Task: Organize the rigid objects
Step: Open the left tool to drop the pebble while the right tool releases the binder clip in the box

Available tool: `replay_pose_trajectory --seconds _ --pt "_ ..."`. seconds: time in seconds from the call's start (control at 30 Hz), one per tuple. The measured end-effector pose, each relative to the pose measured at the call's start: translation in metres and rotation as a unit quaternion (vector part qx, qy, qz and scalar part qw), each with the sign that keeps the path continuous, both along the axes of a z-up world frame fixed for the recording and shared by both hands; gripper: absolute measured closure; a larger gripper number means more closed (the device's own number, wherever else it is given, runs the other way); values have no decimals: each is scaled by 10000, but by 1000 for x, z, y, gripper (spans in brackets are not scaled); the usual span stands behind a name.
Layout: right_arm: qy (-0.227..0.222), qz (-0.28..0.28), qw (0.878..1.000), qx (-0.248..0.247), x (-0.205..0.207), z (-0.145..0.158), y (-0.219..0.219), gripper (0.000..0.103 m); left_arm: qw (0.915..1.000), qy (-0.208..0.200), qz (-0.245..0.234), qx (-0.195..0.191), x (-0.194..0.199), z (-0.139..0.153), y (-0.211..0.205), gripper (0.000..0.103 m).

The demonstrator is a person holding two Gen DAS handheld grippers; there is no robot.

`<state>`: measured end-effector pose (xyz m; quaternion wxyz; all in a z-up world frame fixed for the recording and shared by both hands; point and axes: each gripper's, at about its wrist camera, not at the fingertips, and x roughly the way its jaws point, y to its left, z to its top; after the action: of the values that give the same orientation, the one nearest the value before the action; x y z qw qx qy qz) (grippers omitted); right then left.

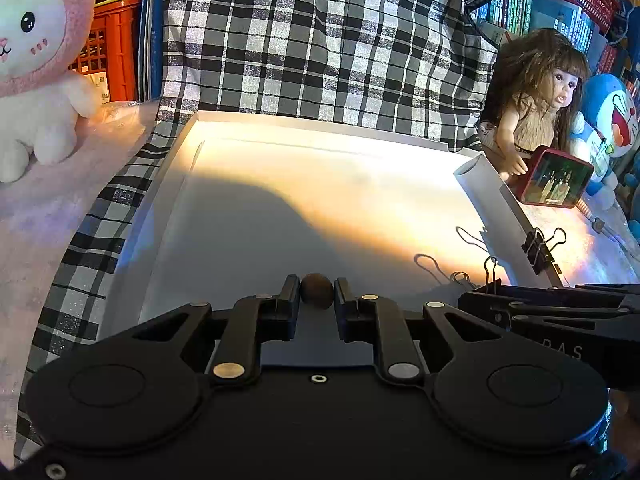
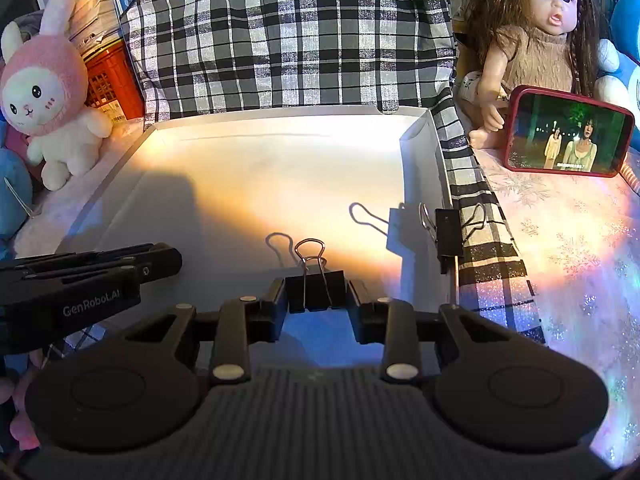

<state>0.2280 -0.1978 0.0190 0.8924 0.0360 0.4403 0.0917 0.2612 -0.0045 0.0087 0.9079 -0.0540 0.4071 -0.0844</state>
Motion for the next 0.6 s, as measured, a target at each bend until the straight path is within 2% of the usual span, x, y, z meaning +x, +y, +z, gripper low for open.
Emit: replay_pose_trajectory --seconds 0.27,0.37,0.4,0.43,0.5,0.6 --pt "-7 -1 10000 -1 -1 0 0 61 10000 11 8 -19 0 0 0 85" --pt "40 -5 10000 36 0 4 -2 59 9998 152 41 -96 3 5 3 84" --pt "29 -11 10000 56 0 7 -3 50 9997 158 28 -159 4 9 5 80" --pt "-12 -9 10000 65 0 10 -4 47 9997 117 6 -207 3 13 7 74" --pt "-85 28 9999 110 -1 18 -7 44 9998 -21 -8 -192 1 23 8 61" --pt "-187 39 9998 76 -4 27 -9 40 9997 -211 -110 -49 -7 36 7 54"
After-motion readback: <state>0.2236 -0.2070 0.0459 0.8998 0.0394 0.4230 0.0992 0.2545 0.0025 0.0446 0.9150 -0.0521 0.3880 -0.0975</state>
